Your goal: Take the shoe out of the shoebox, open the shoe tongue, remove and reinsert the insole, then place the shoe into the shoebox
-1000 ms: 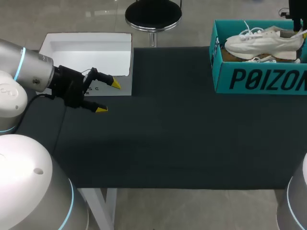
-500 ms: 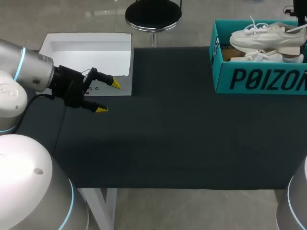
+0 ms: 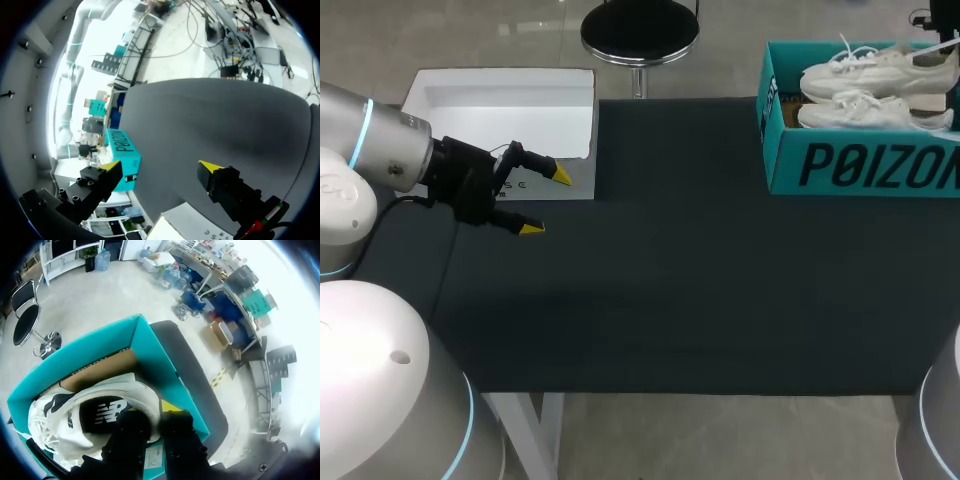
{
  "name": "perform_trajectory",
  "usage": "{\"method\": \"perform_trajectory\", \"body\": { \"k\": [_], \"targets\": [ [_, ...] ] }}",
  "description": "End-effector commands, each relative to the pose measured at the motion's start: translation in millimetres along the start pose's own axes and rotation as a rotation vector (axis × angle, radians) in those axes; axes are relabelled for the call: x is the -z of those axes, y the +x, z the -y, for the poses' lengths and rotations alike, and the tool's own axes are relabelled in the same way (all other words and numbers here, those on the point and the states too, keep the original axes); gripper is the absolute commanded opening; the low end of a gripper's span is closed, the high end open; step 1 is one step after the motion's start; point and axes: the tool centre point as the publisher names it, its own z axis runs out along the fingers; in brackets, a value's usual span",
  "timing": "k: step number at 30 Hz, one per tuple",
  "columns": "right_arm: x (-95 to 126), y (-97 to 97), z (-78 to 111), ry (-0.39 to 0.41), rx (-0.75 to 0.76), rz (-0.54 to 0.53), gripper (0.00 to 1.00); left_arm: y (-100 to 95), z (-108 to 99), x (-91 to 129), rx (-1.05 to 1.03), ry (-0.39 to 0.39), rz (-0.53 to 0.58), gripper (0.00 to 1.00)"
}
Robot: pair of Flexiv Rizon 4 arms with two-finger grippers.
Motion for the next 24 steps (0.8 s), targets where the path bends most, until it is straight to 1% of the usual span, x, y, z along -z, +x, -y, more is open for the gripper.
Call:
{"method": "perform_trajectory", "body": {
  "k": [1, 7, 9, 16, 19, 24],
  "targets": [
    [12, -1.0, -0.8, -0.007, 0.003, 0.002, 0.00, -0.2, 0, -1, 0.000, -0.003, -0.003, 1.00],
    [24, -0.4, -1.2, -0.028, 0.011, 0.003, 0.00, -0.2, 0, -1, 0.000, -0.003, -0.003, 1.00],
    [25, -0.3, -1.8, -0.031, 0.011, 0.003, 0.00, -0.2, 0, -1, 0.000, -0.003, -0.003, 1.00],
    [33, -1.7, -11.0, -0.052, 0.014, 0.007, 0.00, -0.2, 0, -1, 0.000, -0.003, -0.003, 1.00],
    [32, -1.8, -16.0, -0.062, 0.015, 0.005, 0.00, -0.2, 0, -1, 0.000, -0.003, -0.003, 1.00],
    [24, -1.4, -21.8, -0.081, -0.006, -0.029, 0.00, -0.2, 0, -1, 0.000, -0.003, -0.003, 1.00]
  ]
}}
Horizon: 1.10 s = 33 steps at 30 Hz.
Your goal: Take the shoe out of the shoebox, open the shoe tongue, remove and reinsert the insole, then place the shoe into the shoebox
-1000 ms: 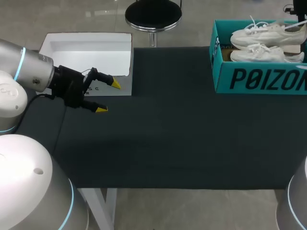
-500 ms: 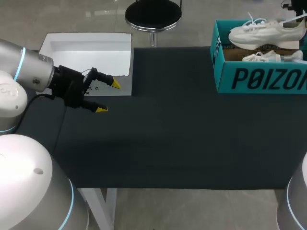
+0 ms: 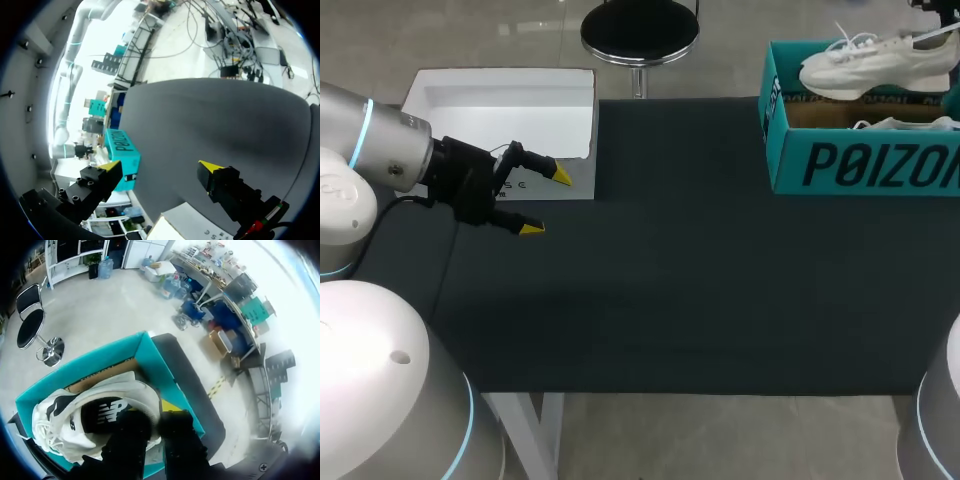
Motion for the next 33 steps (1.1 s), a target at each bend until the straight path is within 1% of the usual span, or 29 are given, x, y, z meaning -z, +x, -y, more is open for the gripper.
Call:
{"method": "perform_trajectory", "body": {
  "k": [1, 3, 10, 13, 19, 21, 27, 33],
  "targets": [
    [-11, -0.9, -5.7, -0.002, -0.010, -0.018, 0.00, -0.3, 0, -1, 0.000, -0.003, -0.003, 1.00],
    [-17, -0.4, -6.7, 0.012, -0.016, -0.035, 0.00, -0.3, 0, -1, 0.000, -0.003, -0.003, 1.00],
    [-30, 3.2, -1.0, 0.003, -0.019, -0.055, 0.00, -0.3, 0, -1, 0.000, -0.003, -0.003, 1.00],
    [-37, 6.8, 0.9, 0.016, -0.021, -0.075, 0.00, -0.3, 0, -1, 0.000, -0.003, -0.003, 1.00],
    [-48, 14.3, 6.4, 0.015, -0.015, -0.088, 0.00, -0.3, 0, -1, 0.000, -0.003, -0.003, 1.00],
    [-52, 16.2, 9.5, 0.001, -0.005, -0.070, 0.00, -0.3, 0, -1, 0.000, -0.003, -0.003, 1.00],
    [-69, 20.2, 18.5, 0.016, -0.001, -0.082, 0.00, -0.3, 0, -1, 0.000, -0.003, -0.003, 1.00],
    [-85, 26.4, 23.1, 0.000, 0.031, -0.101, 0.00, -0.3, 0, -1, 0.000, -0.003, -0.003, 1.00]
  ]
}}
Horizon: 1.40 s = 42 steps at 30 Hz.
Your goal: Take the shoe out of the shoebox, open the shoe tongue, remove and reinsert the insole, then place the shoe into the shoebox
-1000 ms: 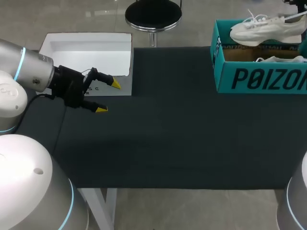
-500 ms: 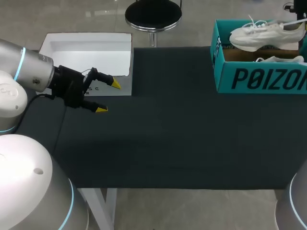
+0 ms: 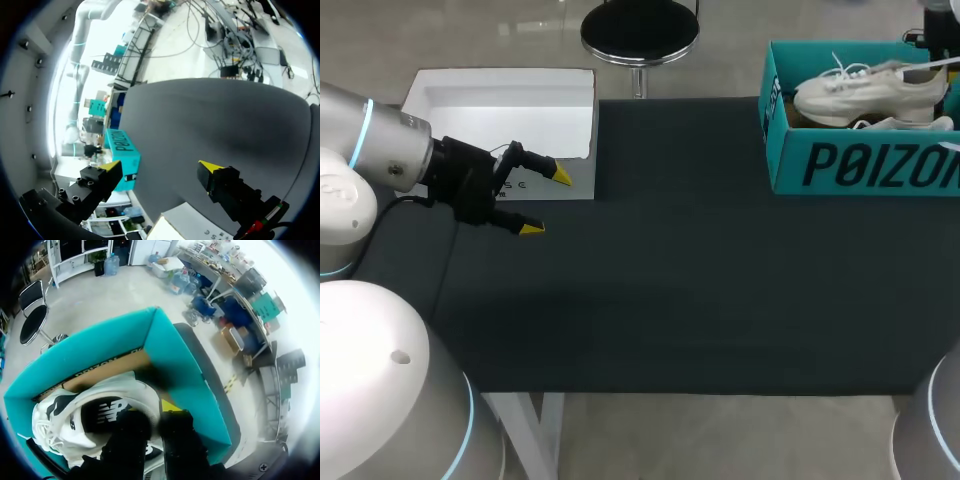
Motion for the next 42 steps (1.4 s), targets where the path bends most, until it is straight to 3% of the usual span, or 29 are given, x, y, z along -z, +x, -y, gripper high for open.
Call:
{"method": "perform_trajectory", "body": {
  "k": [1, 14, 25, 26, 28, 29, 30, 42],
  "targets": [
    [-16, 2.8, 1.6, -0.012, 0.020, -0.020, 0.00, -0.2, 0, -1, 0.000, -0.003, -0.003, 1.00],
    [-51, 3.1, 3.8, -0.009, 0.057, -0.027, 0.00, -0.2, 0, -1, 0.000, -0.003, -0.003, 1.00],
    [-55, 0.3, 2.1, 0.005, 0.044, -0.017, 0.00, -0.2, 0, -1, 0.000, -0.003, -0.003, 1.00],
    [-55, -0.1, 2.0, 0.009, 0.039, -0.017, 0.09, -0.2, 0, -1, 0.000, -0.003, -0.003, 1.00],
    [-54, -1.0, 1.6, 0.012, 0.038, -0.017, 0.48, -0.2, 0, -1, 0.000, -0.003, -0.003, 1.00],
    [-52, -1.4, 1.2, 0.013, 0.037, -0.018, 0.77, -0.2, 0, -1, 0.000, -0.003, -0.003, 1.00],
    [-50, -1.8, 0.8, 0.013, 0.034, -0.019, 0.97, -0.2, 0, -1, 0.000, -0.003, -0.003, 1.00],
    [-7, -1.4, -15.4, -0.023, 0.014, -0.060, 1.00, -0.2, 0, -1, 0.000, -0.003, -0.003, 1.00]
  ]
}}
